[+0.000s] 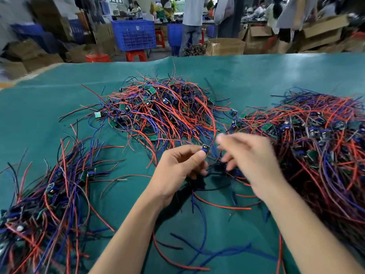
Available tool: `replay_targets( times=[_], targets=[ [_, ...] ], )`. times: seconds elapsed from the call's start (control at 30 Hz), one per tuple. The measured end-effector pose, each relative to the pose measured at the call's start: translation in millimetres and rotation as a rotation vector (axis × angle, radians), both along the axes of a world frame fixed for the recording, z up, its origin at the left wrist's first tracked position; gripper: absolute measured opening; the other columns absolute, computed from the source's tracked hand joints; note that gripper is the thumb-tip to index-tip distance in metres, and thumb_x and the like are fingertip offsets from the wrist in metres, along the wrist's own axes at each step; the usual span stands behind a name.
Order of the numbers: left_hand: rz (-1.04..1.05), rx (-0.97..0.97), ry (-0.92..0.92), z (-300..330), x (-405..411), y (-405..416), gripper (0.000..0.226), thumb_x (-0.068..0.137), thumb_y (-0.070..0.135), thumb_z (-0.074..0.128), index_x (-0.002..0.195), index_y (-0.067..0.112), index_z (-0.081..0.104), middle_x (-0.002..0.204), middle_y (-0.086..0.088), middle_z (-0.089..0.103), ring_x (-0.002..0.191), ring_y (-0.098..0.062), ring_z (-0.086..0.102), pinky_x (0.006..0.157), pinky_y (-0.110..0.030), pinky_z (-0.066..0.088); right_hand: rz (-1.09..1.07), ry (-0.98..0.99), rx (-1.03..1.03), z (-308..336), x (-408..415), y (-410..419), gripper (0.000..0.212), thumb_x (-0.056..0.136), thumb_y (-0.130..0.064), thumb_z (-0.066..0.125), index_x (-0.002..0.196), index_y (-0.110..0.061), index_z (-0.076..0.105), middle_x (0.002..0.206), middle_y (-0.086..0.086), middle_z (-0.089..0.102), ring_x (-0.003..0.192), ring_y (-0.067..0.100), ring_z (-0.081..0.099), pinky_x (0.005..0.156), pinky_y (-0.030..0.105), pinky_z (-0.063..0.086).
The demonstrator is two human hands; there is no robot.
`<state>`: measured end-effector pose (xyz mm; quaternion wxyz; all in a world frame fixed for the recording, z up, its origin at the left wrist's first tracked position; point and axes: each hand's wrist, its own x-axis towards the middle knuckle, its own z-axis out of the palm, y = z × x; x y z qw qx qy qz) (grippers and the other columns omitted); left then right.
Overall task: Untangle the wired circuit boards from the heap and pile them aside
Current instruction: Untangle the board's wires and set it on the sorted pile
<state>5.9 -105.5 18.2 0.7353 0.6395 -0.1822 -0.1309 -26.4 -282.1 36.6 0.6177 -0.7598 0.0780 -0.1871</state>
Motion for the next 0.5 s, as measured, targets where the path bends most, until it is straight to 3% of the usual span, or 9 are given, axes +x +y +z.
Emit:
replay_targets(
  times=[0.07,0.13,0.23,0.37,0.5],
  targets=[
    [-0.037,0.048,-0.037,0.1,-0.1,0.6,0.015,0.093,0.018,0.063,0.091,0.007,0.072,0.072,-0.004,0.068,0.062,-0.014,0.062,0.056,-0.02,0.043,0.166,0.063,-0.008,-7.7,-0.5,15.3,0.017,0.093,-0.022,0.076,0.079,-0.012,0.079,0.066,0.002,0.07,0.057,0.017,0.061,0.046,0.031,0.047],
    [-0.067,0.081,-0.045,2.6,-0.1,2.5,0.015,0.091,0.021,0.067,0.082,0.01,0.072,0.069,-0.004,0.066,0.06,-0.014,0.06,0.056,-0.022,0.041,0.161,0.064,0.115,-6.7,0.2,15.9,0.013,0.09,-0.015,0.076,0.078,-0.011,0.08,0.07,0.002,0.069,0.057,0.012,0.058,0.045,0.025,0.043],
    [-0.101,0.112,-0.041,5.2,-1.4,1.9,0.019,0.086,0.024,0.068,0.069,0.018,0.07,0.064,-0.002,0.064,0.056,-0.014,0.057,0.053,-0.021,0.037,0.025,-0.024,0.287,0.1,0.6,0.1,0.014,0.087,-0.007,0.077,0.074,-0.011,0.078,0.07,0.004,0.07,0.052,0.009,0.056,0.044,0.02,0.041],
    [-0.107,0.096,-0.019,5.8,-2.4,-1.1,0.019,0.085,0.026,0.066,0.068,0.02,0.071,0.064,-0.002,0.063,0.055,-0.014,0.056,0.054,-0.021,0.037,-0.187,-0.183,0.004,0.2,3.1,-14.0,0.025,0.087,-0.015,0.08,0.065,-0.028,0.079,0.058,-0.003,0.067,0.046,0.012,0.057,0.047,0.026,0.047],
    [-0.079,0.057,-0.012,3.0,-1.3,1.0,0.016,0.086,0.022,0.072,0.07,0.018,0.071,0.065,-0.003,0.063,0.055,-0.014,0.058,0.054,-0.022,0.038,-0.395,-0.341,0.189,8.1,0.6,-29.9,0.02,0.093,-0.014,0.073,0.074,-0.021,0.074,0.058,-0.007,0.066,0.048,0.008,0.06,0.045,0.023,0.048]
  ],
)
